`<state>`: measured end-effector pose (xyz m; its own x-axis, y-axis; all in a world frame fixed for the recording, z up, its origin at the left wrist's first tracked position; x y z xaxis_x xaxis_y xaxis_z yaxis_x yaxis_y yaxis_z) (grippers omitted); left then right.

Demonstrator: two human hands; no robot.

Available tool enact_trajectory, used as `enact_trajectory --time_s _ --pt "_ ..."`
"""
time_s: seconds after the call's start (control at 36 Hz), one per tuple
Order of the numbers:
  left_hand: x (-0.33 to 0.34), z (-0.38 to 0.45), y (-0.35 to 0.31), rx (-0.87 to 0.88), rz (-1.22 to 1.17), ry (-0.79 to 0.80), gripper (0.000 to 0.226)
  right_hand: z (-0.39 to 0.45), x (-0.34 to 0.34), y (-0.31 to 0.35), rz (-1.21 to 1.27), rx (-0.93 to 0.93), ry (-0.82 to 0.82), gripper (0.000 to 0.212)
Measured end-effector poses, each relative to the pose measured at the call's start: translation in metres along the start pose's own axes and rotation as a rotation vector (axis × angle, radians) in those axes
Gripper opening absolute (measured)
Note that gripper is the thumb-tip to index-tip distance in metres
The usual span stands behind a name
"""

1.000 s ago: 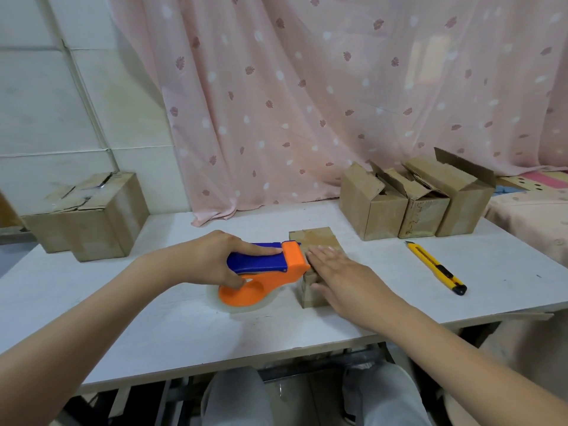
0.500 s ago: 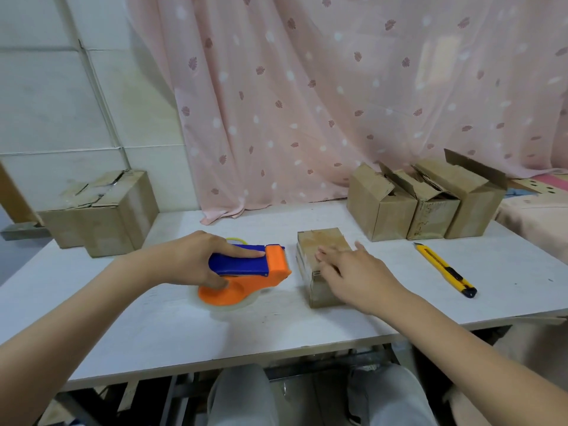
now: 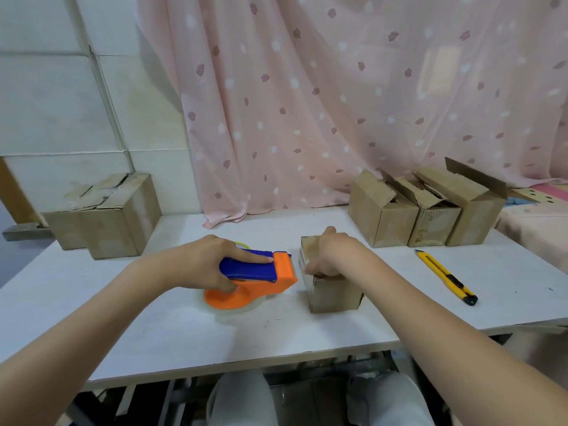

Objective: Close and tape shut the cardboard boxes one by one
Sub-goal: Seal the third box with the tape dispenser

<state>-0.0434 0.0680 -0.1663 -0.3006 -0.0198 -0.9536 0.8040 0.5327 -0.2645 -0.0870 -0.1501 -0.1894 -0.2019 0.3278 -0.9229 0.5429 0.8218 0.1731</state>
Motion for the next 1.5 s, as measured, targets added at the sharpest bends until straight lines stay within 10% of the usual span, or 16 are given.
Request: enact_trajectory --time_s 0.25,0.83,1.06,1.22,1.31,1.5 --pt "0.000 -0.008 0.001 0.009 -0.041 -0.019 0.081 -0.020 -0.019 -0.024 0.367 -0.139 0.101 0.038" --pt "0.005 0.010 -0.010 0.044 -0.036 0.001 0.081 -0.014 0.023 -0.094 1.060 -0.184 0.364 0.036" --pt "0.007 0.016 -0.012 0.061 -0.035 -0.007 0.082 -0.019 0.010 -0.090 0.739 -0.236 0.241 0.036" --pt "0.007 0.021 -0.015 0.066 -0.023 -0.018 0.077 -0.037 -0.002 -0.063 0.078 -0.288 -0.233 0.014" --pt "0.007 0.020 -0.015 0.070 -0.018 -0.024 0.077 -0.058 0.005 -0.038 -0.194 -0.502 -0.271 0.054" --pt "0.007 0.019 -0.013 0.066 -0.017 -0.037 0.078 -0.061 0.023 -0.038 -0.220 -0.626 -0.145 0.070"
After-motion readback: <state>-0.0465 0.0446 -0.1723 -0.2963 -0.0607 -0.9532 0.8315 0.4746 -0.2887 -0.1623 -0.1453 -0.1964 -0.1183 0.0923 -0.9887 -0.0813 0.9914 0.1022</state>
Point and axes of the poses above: each hand's wrist, its own z-axis towards the middle knuckle, its own x-axis out of the palm, y = z × x, the point moved 6 cm from there along z, towards the middle knuckle, and after that the axes turned 5 degrees about y, right-handed, at the moved point
